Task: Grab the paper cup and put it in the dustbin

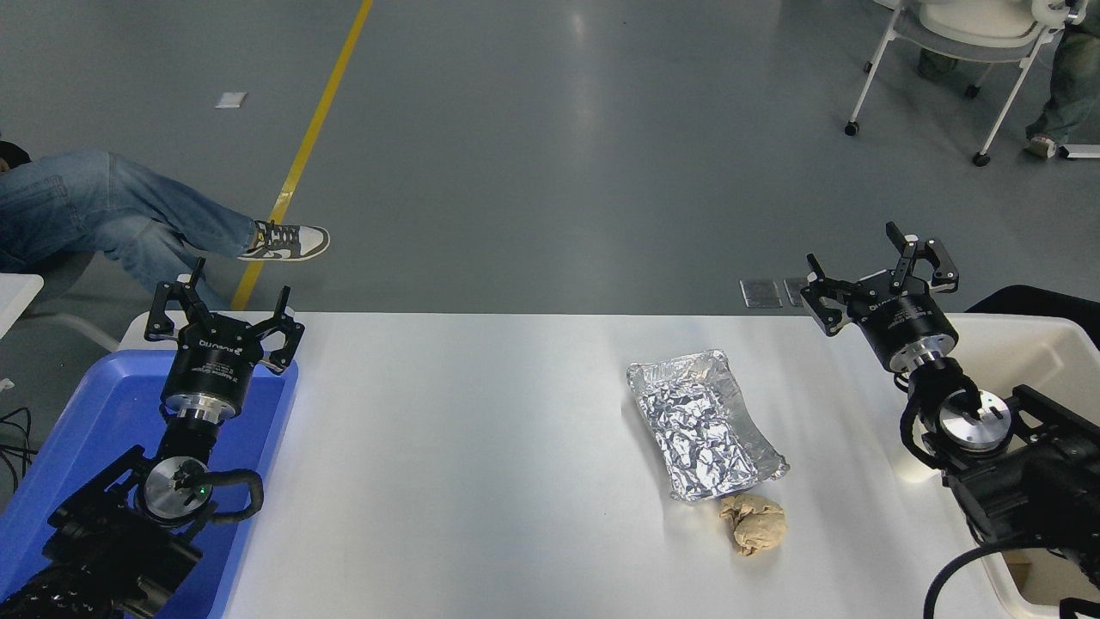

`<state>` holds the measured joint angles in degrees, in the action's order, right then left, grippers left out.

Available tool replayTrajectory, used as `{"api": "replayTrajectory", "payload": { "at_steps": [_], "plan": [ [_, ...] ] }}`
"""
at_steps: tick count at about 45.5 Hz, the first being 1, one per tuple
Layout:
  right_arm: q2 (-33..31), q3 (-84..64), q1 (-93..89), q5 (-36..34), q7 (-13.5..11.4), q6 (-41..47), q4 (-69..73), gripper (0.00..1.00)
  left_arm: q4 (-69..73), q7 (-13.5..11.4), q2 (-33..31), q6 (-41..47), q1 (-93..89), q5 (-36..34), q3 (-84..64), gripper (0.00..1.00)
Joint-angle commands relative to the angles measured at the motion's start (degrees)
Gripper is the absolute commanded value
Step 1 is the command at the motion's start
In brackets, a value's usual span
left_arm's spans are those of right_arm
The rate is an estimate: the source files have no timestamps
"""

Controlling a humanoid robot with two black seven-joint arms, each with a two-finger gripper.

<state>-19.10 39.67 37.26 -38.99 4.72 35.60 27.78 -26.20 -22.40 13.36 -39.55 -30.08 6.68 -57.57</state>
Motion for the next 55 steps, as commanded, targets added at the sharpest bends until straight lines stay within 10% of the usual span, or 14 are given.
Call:
{"api": "replayTrajectory", "payload": {
  "at_steps": [1,15,55],
  "plan": [
    [0.0,0.0,-0.4,0.1,-0.1,0.7,-0.4,1.00,0.0,0.3,0.0,0.0,0.0,-0.1,-0.2,1.00],
    [0.1,-4.9,3.7,3.9,0.0,0.5,-0.1,1.00,0.0,0.3,0.0,0.0,0.0,-0.1,0.0,1.00],
    [-3.8,-84.3,64.1,61.0,-0.1,1.2,27.7,1.00,0.0,0.3,0.0,0.0,-0.1,-0.1,0.0,1.00]
  ]
}}
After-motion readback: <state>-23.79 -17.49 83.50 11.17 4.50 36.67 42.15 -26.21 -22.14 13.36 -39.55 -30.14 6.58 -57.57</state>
